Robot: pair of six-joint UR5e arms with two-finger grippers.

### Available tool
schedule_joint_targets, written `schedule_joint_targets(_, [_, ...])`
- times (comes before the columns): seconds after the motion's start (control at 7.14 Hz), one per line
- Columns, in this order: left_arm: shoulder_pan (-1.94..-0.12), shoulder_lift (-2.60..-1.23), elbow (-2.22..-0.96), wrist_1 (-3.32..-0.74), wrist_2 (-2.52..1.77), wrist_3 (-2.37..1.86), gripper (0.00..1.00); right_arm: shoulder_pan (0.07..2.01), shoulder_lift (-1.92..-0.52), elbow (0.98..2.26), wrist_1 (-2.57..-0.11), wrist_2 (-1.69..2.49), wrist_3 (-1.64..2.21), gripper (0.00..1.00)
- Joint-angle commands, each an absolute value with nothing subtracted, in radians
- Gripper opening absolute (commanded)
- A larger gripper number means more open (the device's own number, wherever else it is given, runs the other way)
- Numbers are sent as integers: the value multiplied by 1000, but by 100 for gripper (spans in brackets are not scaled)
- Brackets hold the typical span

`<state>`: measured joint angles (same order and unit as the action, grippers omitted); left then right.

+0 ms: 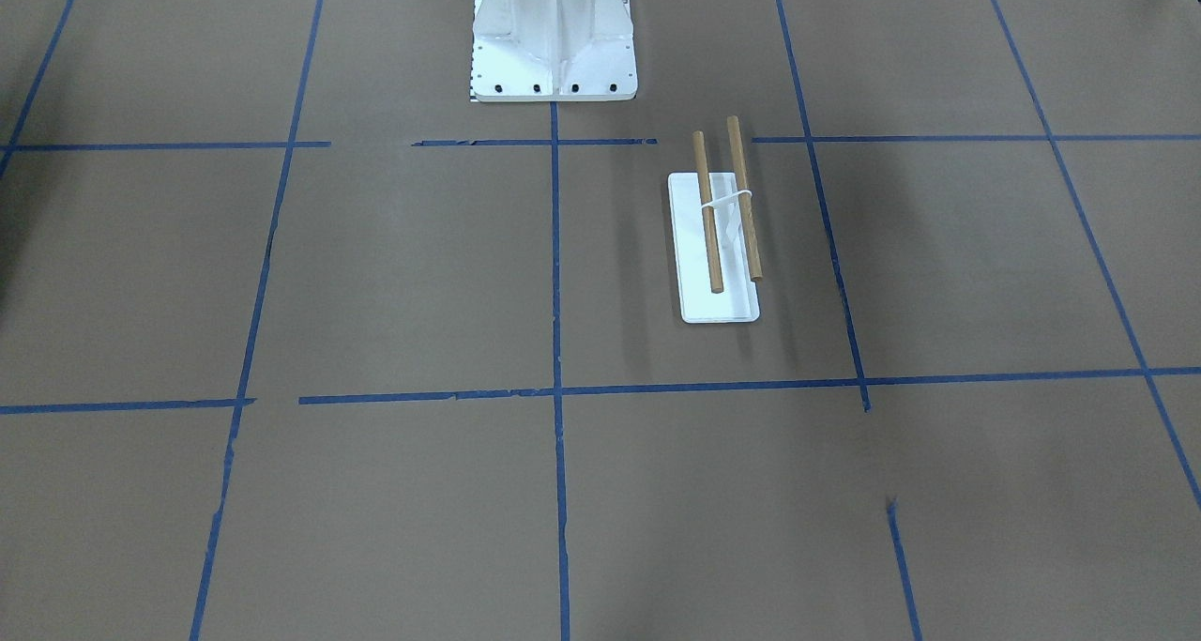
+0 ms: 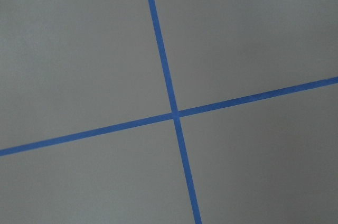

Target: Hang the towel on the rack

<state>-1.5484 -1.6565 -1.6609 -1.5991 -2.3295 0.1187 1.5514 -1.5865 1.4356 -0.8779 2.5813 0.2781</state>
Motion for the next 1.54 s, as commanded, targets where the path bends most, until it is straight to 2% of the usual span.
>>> schedule_joint_targets(0.0, [-1546,-1673,-1674,-1731,-2330,24,100,1542,-1490,1511,-873,2685,573,0])
schedule_joint_targets(0.42, [-1523,-1706,-1671,-2038,-2388,-409,100,1494,-1341,1606,-853,2666,828,0])
schedule_joint_targets(0.56, [-1504,-1707,-1671,-2072,-2399,-467,100,1427,-1341,1665,-851,2548,854,0])
schedule_joint_targets(0.84, [-1468,-1718,-1680,-2094,-2408,-546,100,1262,-1303,1779,-822,2335,1100,0])
schedule_joint_targets(1.12, [-1402,-1730,-1678,-2239,-2422,-746,100,1046,-1267,1843,-648,2063,1446,0])
schedule_joint_targets(1.4, [-1327,-1759,-1674,-2351,-2421,-967,100,845,-1259,1906,-588,1785,1643,0])
